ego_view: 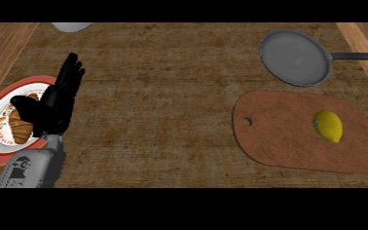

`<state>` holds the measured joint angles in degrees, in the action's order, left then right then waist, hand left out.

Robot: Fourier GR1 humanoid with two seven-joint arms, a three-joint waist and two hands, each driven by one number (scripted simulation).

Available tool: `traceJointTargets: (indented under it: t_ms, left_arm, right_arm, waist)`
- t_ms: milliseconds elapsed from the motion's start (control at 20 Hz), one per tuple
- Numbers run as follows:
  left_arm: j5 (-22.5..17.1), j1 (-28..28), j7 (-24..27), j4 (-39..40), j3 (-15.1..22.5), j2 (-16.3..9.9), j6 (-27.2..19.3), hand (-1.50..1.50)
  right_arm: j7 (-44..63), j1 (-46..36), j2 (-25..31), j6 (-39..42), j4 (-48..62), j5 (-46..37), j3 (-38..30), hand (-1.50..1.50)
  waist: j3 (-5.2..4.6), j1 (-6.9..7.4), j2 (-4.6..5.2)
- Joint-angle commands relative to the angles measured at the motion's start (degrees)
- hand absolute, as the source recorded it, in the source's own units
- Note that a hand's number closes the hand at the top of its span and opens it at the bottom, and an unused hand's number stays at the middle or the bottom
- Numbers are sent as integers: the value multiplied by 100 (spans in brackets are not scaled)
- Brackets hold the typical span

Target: Pick the lemon from the cutting board and place it in the pan

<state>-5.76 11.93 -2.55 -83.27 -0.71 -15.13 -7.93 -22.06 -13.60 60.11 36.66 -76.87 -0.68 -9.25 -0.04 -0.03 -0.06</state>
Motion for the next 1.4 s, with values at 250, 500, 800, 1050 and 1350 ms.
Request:
traceJointTargets:
  t_ms: [250, 500, 800, 1050, 1350]
  left_arm:
    - [118, 229, 188, 318, -223, 67, 95, 0]
    - [13, 122, -182, -36, -357, -22, 260, 0]
    - [234, -11, 281, 283, -303, 135, 255, 0]
    - [322, 401, -175, 217, -323, 216, 176, 0]
    - [315, 177, -205, -88, -352, 264, 249, 0]
  right_arm:
    - [1033, 499, -627, -50, -912, -504, -41, -150]
    - [898, 489, -868, -204, -594, -1123, -151, -150]
    - [396, 94, -978, -112, 347, -1842, 231, -150]
    - [91, 102, -1094, 101, 419, -2166, 221, -150]
    - [-22, -393, -1542, -136, 827, -2897, 694, -150]
  waist:
    - [1, -24, 4]
    - [3, 10, 6]
    - [5, 47, 18]
    - [4, 0, 8]
    - [5, 42, 13]
